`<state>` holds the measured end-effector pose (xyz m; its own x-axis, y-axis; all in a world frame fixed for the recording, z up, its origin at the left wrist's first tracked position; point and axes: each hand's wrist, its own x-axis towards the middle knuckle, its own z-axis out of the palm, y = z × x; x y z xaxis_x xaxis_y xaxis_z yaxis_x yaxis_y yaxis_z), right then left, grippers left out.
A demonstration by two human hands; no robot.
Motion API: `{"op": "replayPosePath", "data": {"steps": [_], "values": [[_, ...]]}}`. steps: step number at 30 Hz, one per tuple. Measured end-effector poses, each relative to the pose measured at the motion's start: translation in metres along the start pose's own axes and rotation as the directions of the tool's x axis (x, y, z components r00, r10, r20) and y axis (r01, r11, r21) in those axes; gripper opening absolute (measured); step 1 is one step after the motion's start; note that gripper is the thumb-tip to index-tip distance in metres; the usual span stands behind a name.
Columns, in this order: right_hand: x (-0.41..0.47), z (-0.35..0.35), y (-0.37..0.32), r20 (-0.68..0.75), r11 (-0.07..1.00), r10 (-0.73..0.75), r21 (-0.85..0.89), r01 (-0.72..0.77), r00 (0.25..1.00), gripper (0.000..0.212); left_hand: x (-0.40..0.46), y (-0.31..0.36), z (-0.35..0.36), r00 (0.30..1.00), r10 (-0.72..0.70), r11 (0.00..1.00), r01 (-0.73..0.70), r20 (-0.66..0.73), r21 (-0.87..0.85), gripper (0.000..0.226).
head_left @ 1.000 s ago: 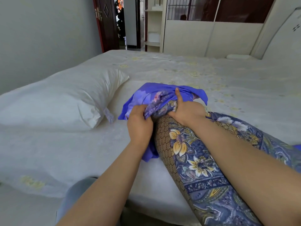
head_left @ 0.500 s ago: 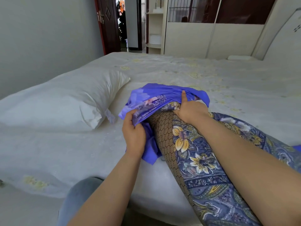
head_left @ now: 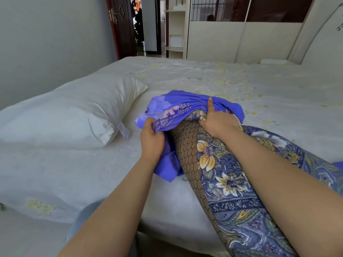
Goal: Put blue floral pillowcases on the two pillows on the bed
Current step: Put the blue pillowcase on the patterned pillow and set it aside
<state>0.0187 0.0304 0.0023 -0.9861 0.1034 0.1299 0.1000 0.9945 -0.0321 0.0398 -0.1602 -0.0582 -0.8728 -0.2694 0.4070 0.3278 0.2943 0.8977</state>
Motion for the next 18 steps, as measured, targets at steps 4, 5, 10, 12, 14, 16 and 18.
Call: {"op": "replayPosePath", "data": {"steps": [4, 5, 10, 12, 14, 16, 18], "values": [[0.010, 0.001, 0.010, 0.030, 0.994, 0.065, 0.081, -0.067, 0.997, 0.074, -0.049, 0.000, 0.014, 0.951, 0.027, 1.000, -0.023, 0.308, -0.016, 0.018], [0.011, 0.000, 0.011, 0.041, 0.993, 0.068, 0.091, -0.072, 0.997, 0.073, -0.064, -0.003, 0.013, 0.934, -0.004, 1.000, -0.006, 0.358, 0.026, 0.020], [-0.004, -0.001, -0.006, -0.034, 0.997, -0.020, 0.081, 0.022, 0.999, 0.083, -0.063, 0.008, 0.000, 0.975, 0.009, 0.997, -0.026, 0.222, 0.078, 0.020], [-0.017, -0.001, -0.014, -0.050, 0.995, -0.031, 0.097, 0.036, 0.998, 0.089, -0.052, 0.026, -0.001, 0.974, 0.135, 0.982, -0.156, 0.180, 0.107, 0.017], [-0.031, 0.003, -0.021, -0.051, 0.992, -0.024, 0.121, 0.031, 0.998, 0.090, -0.049, 0.047, 0.000, 0.968, 0.070, 0.982, -0.110, 0.242, 0.152, 0.017], [-0.040, 0.008, -0.027, -0.060, 0.991, -0.048, 0.121, 0.055, 0.997, 0.090, -0.045, 0.059, 0.001, 0.956, -0.044, 0.974, -0.024, 0.291, 0.226, 0.024], [-0.042, 0.009, -0.027, 0.010, 0.983, -0.094, 0.160, 0.092, 0.995, 0.094, -0.038, 0.060, -0.003, 0.950, -0.098, 0.939, -0.011, 0.296, 0.345, 0.044]]}}
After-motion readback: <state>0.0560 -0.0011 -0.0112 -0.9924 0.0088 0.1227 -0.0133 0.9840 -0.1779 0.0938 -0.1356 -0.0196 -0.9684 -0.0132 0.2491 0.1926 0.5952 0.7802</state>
